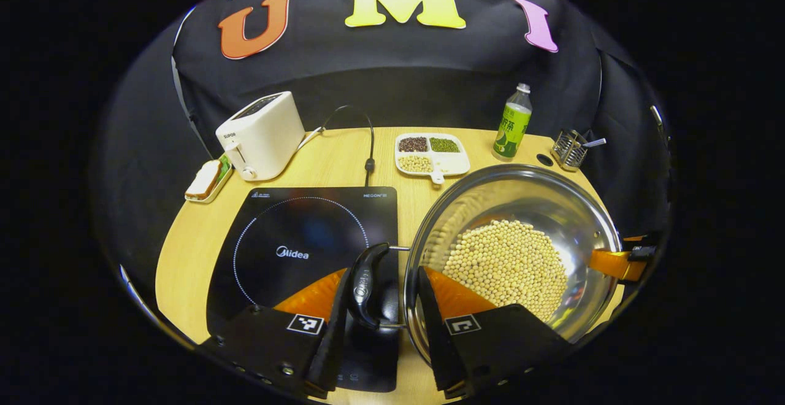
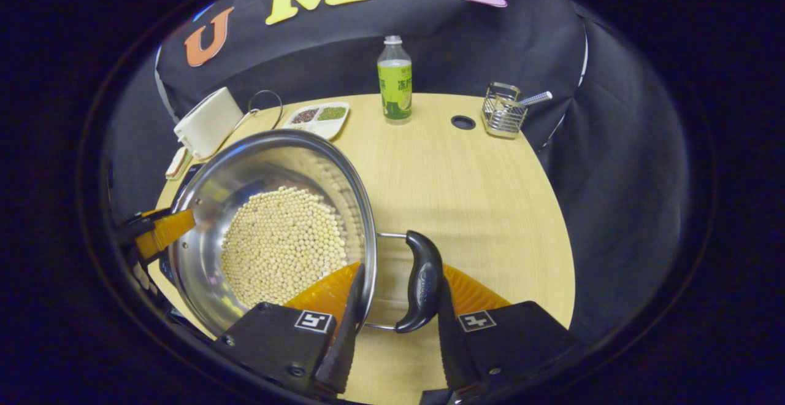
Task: First push the handle of the pot to place it horizontally, then grasp the pot with both hands and set it on the induction cooktop.
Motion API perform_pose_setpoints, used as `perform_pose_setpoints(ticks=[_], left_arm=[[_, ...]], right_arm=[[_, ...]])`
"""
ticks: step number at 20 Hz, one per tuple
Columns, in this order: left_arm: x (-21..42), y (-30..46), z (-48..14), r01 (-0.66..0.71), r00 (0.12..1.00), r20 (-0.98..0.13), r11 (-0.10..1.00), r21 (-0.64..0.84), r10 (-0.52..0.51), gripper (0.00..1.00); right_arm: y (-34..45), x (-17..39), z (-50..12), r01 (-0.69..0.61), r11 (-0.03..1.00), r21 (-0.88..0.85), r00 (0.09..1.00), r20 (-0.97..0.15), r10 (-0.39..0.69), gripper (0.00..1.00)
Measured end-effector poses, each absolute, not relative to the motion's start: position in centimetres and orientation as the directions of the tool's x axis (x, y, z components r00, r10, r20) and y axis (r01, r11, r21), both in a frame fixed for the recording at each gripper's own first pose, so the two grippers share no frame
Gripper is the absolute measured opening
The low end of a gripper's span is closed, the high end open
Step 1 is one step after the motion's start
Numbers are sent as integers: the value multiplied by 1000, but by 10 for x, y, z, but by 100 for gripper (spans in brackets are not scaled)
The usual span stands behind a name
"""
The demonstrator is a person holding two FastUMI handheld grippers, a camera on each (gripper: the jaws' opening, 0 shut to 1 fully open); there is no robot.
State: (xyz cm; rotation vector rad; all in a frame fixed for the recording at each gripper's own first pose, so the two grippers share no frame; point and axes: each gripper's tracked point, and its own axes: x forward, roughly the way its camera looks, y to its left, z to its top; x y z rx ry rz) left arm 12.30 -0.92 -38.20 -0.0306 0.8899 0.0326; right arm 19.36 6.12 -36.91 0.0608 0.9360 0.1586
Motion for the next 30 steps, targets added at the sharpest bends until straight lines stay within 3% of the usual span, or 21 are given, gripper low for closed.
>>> perform_pose_setpoints(ticks=[13,30], left_arm=[[94,111,-349,-72,654,-754,997,10,55,57],[102,221,-377,-126,617,-777,990,60,126,57]], right_arm=[[186,174,-342,-147,978,146,599,-774,206,58],[306,188,-359,-186,968,169,538,-807,244,58]])
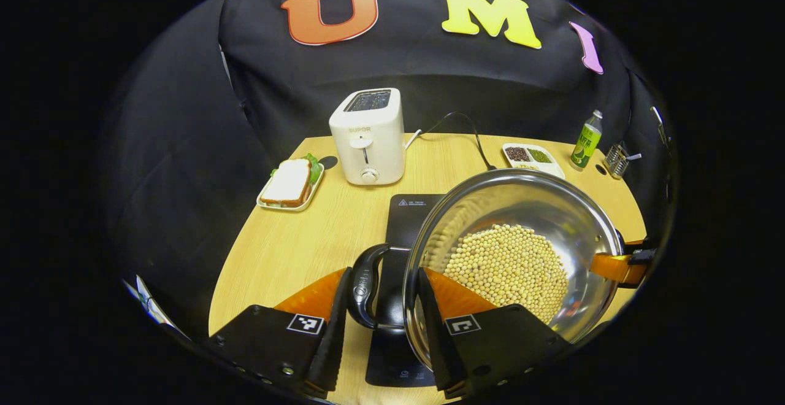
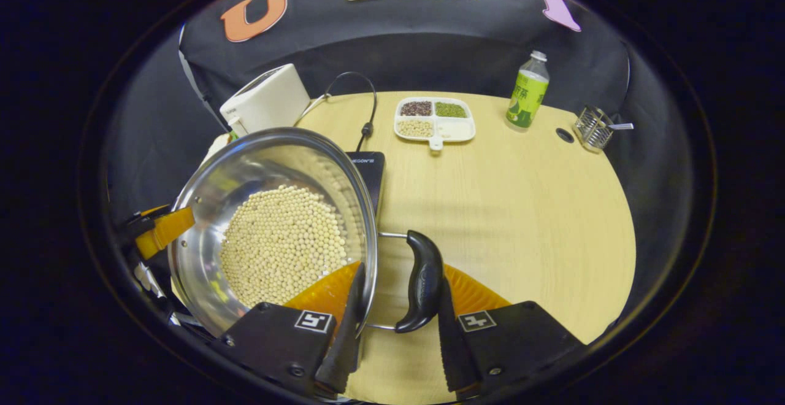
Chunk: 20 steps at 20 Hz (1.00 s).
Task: First push the handle of the pot to place it horizontally, then grasp the pot with both hands and set it on the induction cooktop.
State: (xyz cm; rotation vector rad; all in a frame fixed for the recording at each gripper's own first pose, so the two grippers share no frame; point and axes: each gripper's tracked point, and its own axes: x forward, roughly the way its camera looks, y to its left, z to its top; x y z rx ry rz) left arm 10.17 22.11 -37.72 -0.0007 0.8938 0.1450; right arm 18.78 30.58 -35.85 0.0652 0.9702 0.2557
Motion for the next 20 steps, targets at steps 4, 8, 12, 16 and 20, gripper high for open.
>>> perform_pose_setpoints(ticks=[4,8,12,16,20], left_arm=[[111,229,-386,-126,609,-785,991,50,117,57],[115,231,-396,-113,604,-790,992,49,108,57],[112,233,-399,-100,635,-768,995,30,87,57],[112,233,-399,-98,686,-721,994,41,98,58],[112,233,-400,-104,704,-704,994,32,97,58]], right_arm=[[314,195,-359,-194,970,149,539,-809,232,58],[317,198,-362,-202,970,139,531,-816,227,58],[317,200,-362,-189,972,140,555,-801,223,59],[317,201,-363,-199,973,115,578,-788,212,59],[317,201,-363,-196,973,122,585,-782,215,59]])
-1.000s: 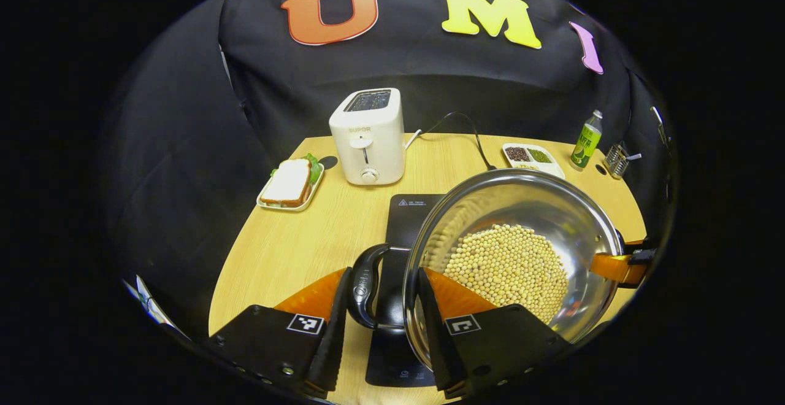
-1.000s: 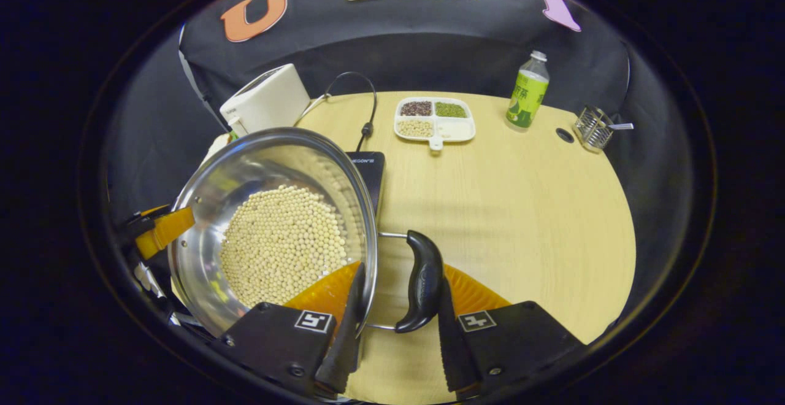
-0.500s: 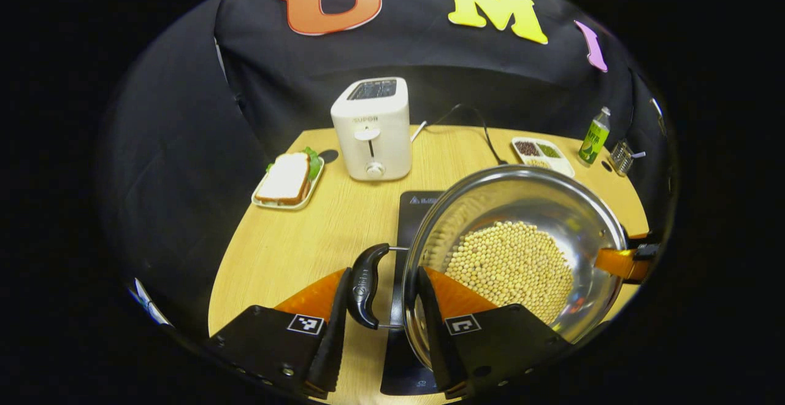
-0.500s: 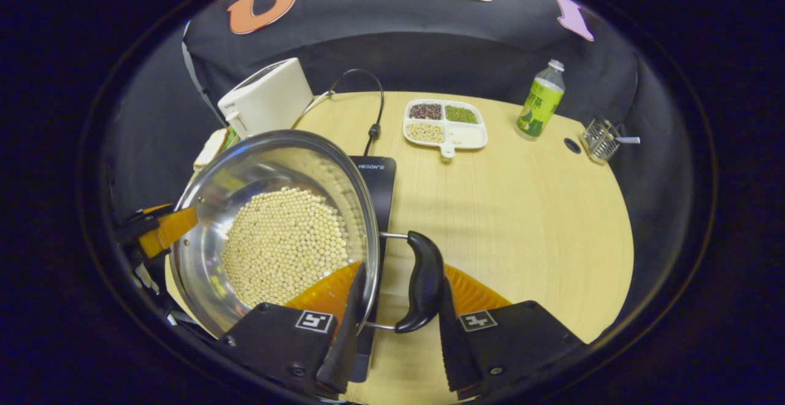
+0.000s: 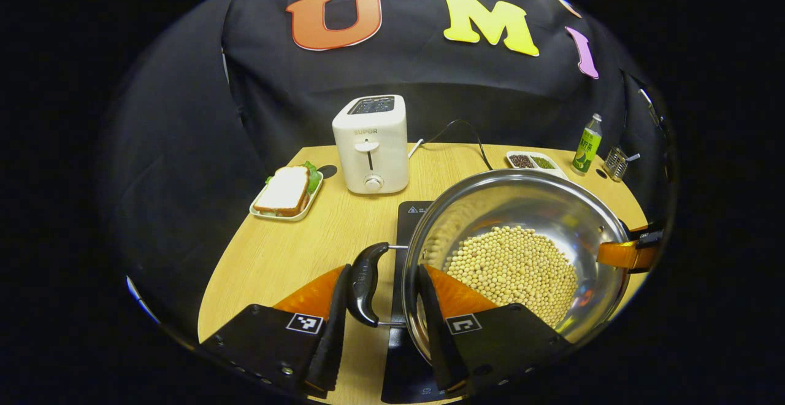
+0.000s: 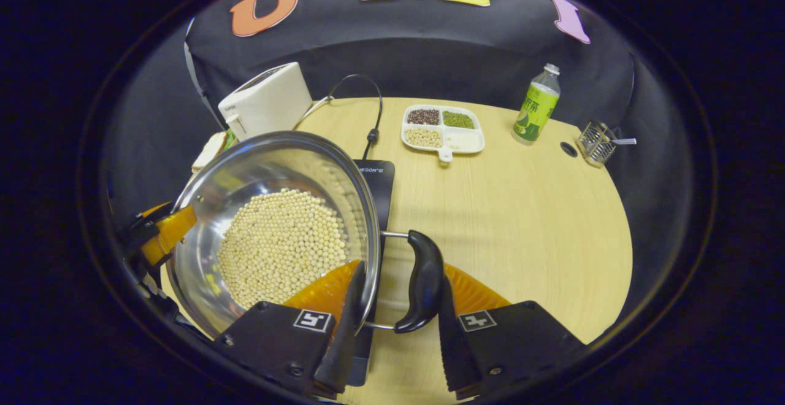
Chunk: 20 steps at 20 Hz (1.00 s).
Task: First push the handle of the pot to place it horizontally, then grasp the pot with both hands and set it on the induction cooktop.
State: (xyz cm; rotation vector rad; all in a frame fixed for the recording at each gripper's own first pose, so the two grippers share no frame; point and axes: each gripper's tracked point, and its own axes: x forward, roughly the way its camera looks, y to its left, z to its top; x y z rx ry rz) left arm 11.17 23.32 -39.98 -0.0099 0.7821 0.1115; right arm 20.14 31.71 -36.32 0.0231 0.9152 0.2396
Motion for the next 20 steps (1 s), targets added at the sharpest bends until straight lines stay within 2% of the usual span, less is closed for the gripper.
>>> perform_pose_setpoints(ticks=[9,10,11,12,14,15,17,18,20], left_arm=[[111,234,-398,-86,695,-712,994,60,103,59],[112,234,-398,-94,700,-707,994,50,102,60],[111,232,-401,-93,692,-716,995,39,93,62],[110,234,-405,-98,679,-728,994,37,94,65],[111,245,-392,-131,718,-682,989,66,141,100],[112,251,-378,-146,744,-648,986,79,163,97],[107,244,-367,-146,758,-636,988,47,142,97],[104,242,-365,-144,759,-637,989,38,135,97],[100,245,-359,-148,765,-626,987,58,151,97]], right_arm=[[318,206,-362,-193,972,132,623,-749,225,64],[318,206,-361,-195,971,135,630,-742,230,63],[317,207,-361,-188,972,138,641,-733,228,63],[314,207,-357,-178,974,138,662,-716,222,72],[305,213,-345,-176,981,85,733,-654,188,80],[304,212,-336,-193,980,56,759,-625,185,84],[312,207,-326,-252,968,16,770,-602,211,81],[315,204,-323,-270,963,17,772,-594,226,85],[313,204,-316,-260,966,11,785,-580,218,88]])
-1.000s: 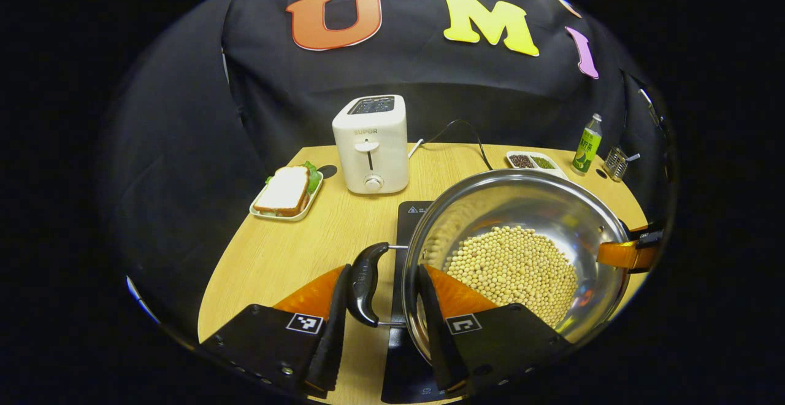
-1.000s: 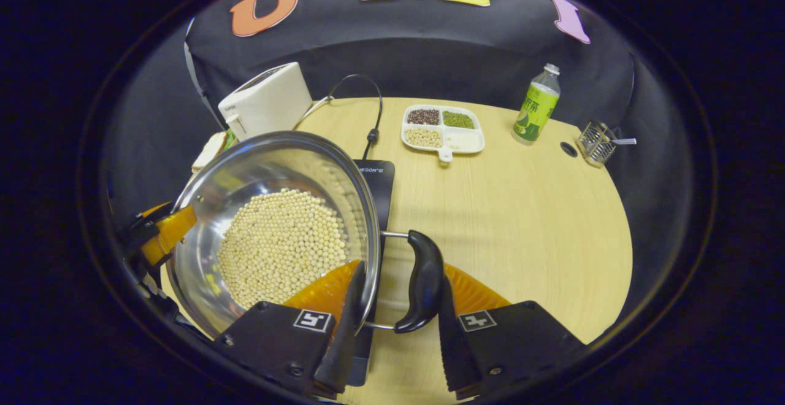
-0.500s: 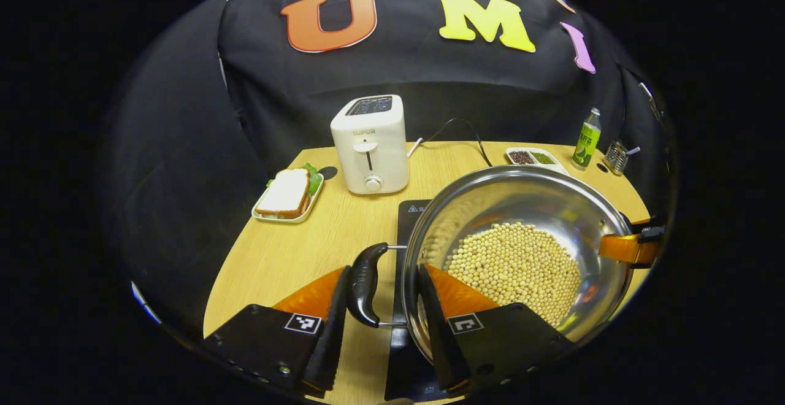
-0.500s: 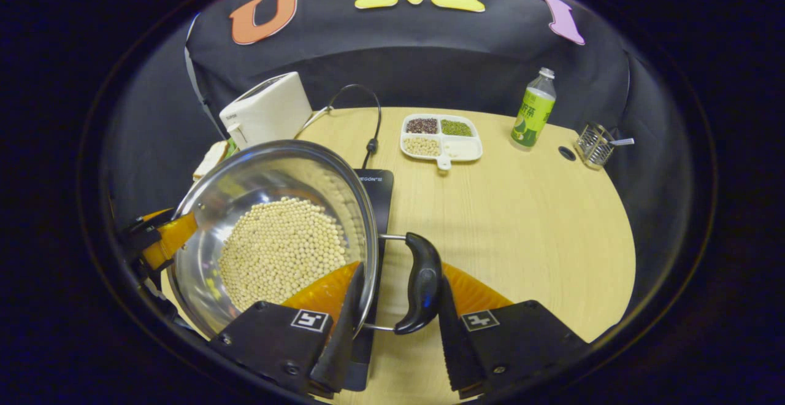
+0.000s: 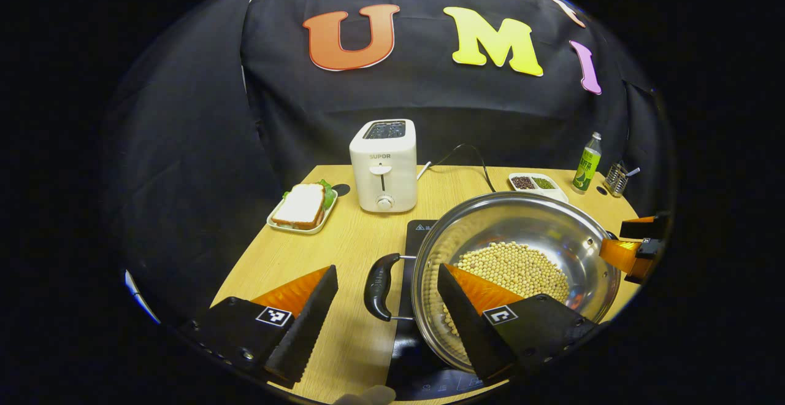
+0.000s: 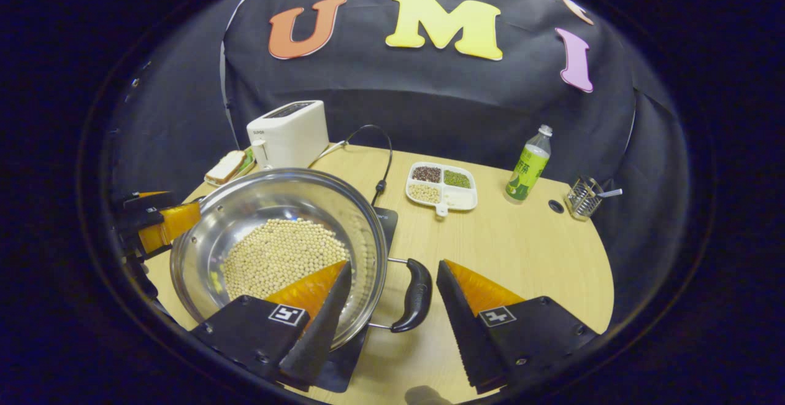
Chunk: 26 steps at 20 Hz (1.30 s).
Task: First push the handle of the pot to place it horizontally, then grasp the pot with both hands and set it on the induction cooktop.
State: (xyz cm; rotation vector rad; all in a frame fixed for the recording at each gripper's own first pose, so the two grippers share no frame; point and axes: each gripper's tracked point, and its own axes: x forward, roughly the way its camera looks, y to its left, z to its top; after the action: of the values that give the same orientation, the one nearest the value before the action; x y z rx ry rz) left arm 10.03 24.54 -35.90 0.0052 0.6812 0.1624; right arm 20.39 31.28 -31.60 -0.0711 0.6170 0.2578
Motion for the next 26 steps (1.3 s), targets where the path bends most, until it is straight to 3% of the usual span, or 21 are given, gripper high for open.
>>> perform_pose_setpoints(ticks=[5,7,13,16,19,26], left_arm=[[92,233,-334,-134,803,-579,989,59,143,97],[87,226,-318,-123,821,-553,990,71,141,97],[57,173,-232,-103,905,-405,990,97,133,97],[21,120,-178,-78,938,-333,994,77,99,97],[-13,72,-134,-91,959,-260,993,77,108,97],[-68,-45,-46,-81,990,-121,997,-8,79,96]], right_arm=[[308,186,-302,-280,959,30,792,-557,249,92],[299,178,-288,-284,958,32,806,-533,257,89],[247,142,-218,-286,957,42,869,-409,278,91],[204,109,-179,-292,955,46,895,-339,289,91],[153,72,-143,-303,952,50,917,-256,305,100],[14,-9,-76,-253,963,89,961,-89,261,100]])
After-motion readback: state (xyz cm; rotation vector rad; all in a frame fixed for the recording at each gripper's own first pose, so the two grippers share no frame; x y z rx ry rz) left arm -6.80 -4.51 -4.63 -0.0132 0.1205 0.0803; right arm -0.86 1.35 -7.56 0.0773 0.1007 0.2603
